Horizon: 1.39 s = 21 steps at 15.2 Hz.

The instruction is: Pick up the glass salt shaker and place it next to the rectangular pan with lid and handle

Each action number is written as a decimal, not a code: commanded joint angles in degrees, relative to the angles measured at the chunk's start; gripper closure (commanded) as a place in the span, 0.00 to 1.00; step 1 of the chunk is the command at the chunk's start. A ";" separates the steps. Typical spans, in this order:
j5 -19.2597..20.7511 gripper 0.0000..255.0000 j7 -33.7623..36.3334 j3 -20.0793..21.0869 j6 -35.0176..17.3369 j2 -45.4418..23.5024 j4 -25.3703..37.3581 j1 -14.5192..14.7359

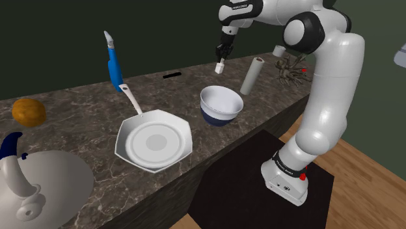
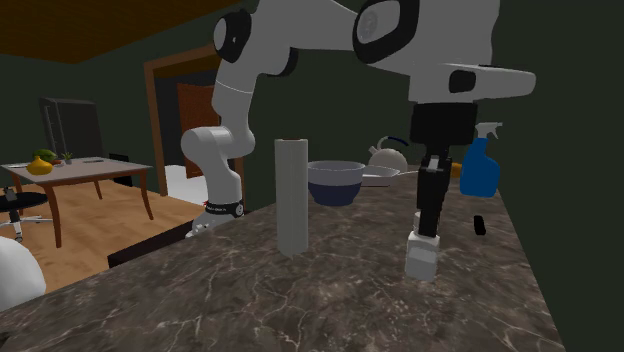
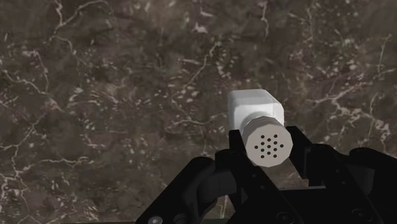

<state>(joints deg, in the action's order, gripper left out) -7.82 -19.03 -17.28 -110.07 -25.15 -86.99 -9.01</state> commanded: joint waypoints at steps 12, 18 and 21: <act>0.55 1.00 0.52 -0.34 9.54 1.15 8.47 -0.39; 0.52 1.00 0.65 -0.42 14.35 0.80 13.64 -0.83; 0.41 1.00 0.70 -0.45 16.90 0.36 16.64 -1.13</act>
<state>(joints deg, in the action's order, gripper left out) -7.41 -18.38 -17.71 -94.02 -24.79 -71.18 -10.09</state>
